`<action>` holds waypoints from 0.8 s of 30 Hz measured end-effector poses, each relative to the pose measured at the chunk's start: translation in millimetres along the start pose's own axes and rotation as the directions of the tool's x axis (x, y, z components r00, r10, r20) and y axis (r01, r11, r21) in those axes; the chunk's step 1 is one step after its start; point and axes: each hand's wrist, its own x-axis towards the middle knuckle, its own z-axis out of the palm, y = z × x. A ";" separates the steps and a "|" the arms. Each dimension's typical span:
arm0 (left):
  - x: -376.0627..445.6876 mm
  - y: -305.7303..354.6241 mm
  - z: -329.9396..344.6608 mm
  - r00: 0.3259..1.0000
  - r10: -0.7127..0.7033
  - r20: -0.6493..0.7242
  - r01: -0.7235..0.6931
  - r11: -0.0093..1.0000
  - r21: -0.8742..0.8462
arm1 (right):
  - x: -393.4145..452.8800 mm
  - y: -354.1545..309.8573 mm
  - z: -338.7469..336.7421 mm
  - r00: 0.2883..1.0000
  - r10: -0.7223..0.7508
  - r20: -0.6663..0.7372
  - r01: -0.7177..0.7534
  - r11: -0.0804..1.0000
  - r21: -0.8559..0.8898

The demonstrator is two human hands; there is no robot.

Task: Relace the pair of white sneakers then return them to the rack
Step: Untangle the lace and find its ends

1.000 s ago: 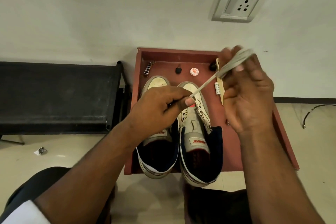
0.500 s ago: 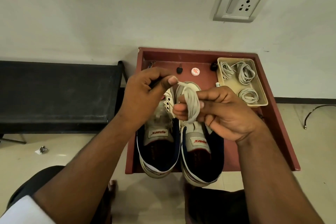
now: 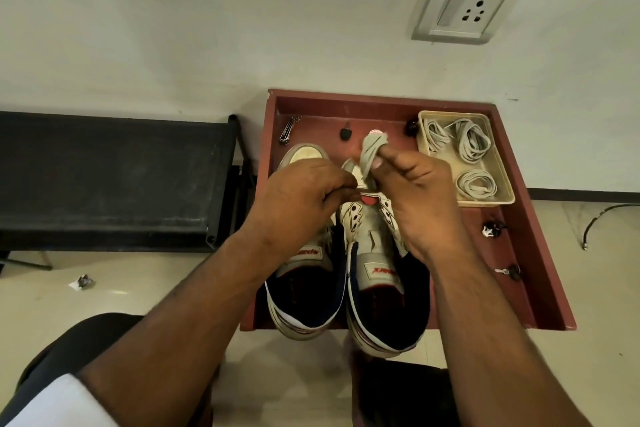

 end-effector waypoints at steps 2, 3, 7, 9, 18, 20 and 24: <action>-0.6 -3.4 -1.5 0.999 0.034 -0.027 -0.032 0.997 0.070 | -0.5 0.6 3.5 0.994 0.082 0.067 -0.080 0.996 -0.032; -1.1 -5.3 -1.7 0.998 0.052 -0.035 -0.048 0.995 0.088 | -0.5 1.1 4.4 0.986 0.136 0.093 -0.135 0.991 -0.016; -3.2 -7.8 0.3 0.995 0.085 -0.042 -0.079 0.987 0.137 | -1.7 -1.6 -1.7 0.908 0.358 0.217 -0.369 0.929 0.011; -1.6 -8.5 -1.2 0.998 0.069 -0.013 -0.067 0.994 0.089 | -3.1 -7.4 -8.5 0.853 0.431 0.296 -0.456 0.890 0.018; -3.5 0.3 -8.3 0.999 0.051 0.007 -0.048 0.973 -0.226 | -6.8 -23.8 -17.9 0.801 0.409 0.437 -0.509 0.850 0.138; -3.8 4.2 -6.4 0.999 -0.015 -0.043 0.005 0.975 -0.223 | -5.6 -21.9 -16.5 0.818 0.433 0.379 -0.520 0.839 0.163; -5.6 4.3 -1.0 0.985 -0.103 -0.137 0.066 0.965 -0.253 | -6.4 -20.9 -7.1 0.859 0.420 0.295 -0.483 0.855 0.190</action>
